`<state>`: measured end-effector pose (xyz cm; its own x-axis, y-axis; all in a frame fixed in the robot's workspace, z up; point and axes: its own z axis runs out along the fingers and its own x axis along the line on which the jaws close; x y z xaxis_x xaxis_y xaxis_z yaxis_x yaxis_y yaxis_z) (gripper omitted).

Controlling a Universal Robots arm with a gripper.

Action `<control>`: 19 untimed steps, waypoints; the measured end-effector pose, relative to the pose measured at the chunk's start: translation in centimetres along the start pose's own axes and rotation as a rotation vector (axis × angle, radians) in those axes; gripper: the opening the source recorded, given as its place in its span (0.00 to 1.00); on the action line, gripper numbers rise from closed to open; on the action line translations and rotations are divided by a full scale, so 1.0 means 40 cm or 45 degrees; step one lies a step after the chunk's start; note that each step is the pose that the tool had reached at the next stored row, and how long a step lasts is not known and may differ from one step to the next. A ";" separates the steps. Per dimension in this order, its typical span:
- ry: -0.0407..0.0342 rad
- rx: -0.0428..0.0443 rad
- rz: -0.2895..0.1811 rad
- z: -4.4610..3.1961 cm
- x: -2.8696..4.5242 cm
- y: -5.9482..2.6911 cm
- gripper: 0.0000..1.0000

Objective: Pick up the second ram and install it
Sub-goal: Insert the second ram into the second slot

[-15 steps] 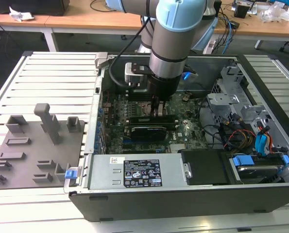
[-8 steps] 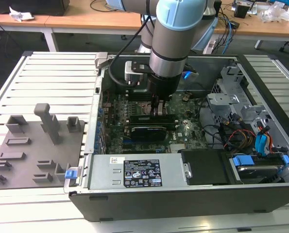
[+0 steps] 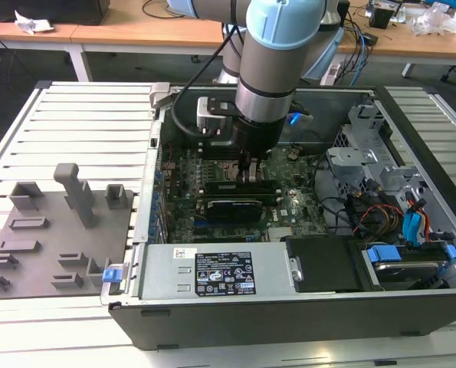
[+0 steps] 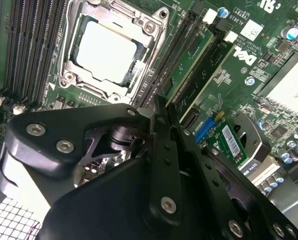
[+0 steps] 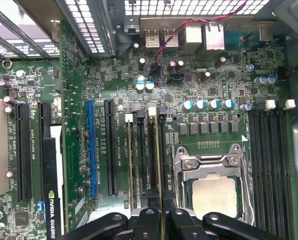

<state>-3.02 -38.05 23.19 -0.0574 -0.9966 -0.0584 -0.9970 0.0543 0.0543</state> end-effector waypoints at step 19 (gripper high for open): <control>0.0003 -0.001 -0.007 0.003 0.005 0.000 0.14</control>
<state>-3.02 -38.23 23.06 -0.0523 -0.9969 -0.0584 -0.9973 0.0491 0.0544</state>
